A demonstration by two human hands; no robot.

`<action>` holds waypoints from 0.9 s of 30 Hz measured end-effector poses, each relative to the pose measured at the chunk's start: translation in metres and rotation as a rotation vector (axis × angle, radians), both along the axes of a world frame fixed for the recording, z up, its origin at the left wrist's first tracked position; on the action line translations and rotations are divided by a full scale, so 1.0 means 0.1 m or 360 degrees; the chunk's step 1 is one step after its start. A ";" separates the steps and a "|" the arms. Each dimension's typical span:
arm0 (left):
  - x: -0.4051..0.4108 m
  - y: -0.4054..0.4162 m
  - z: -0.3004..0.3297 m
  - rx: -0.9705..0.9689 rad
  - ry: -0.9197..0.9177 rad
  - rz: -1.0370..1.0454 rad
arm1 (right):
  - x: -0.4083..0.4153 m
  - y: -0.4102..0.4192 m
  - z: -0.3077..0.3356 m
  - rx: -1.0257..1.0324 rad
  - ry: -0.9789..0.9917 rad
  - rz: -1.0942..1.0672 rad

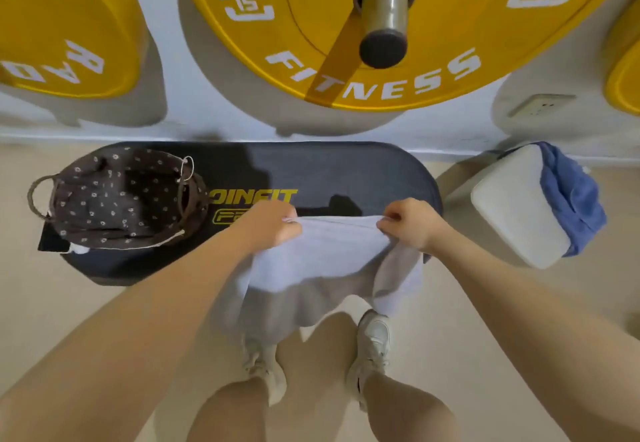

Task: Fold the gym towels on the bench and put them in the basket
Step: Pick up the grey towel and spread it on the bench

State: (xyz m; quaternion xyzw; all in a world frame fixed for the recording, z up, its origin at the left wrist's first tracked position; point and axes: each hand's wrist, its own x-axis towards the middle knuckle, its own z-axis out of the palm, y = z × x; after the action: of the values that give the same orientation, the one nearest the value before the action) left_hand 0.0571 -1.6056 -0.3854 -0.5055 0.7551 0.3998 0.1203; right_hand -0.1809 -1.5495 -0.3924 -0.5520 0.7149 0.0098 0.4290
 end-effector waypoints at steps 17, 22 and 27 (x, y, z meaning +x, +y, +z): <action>0.56 -0.89 -2.78 -0.0924 -0.0321 0.0659 | 0.12 -1.18 -2.66 -0.0725 0.0528 -0.0628; 0.68 -0.84 -2.71 -0.0672 -0.0312 0.0536 | 0.84 -1.05 -2.64 -0.1136 0.0683 -0.0097; 1.00 -0.54 -2.63 -0.0439 -0.0226 0.0525 | 1.90 -0.82 -2.53 -0.1315 0.0140 0.0691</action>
State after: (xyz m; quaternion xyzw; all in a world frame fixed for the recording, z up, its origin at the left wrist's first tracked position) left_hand 0.1574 -1.6592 -0.6489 -0.6607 0.6993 0.2705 0.0360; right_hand 0.0091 -1.6313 -0.6458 -0.8125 0.5444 -0.1628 0.1305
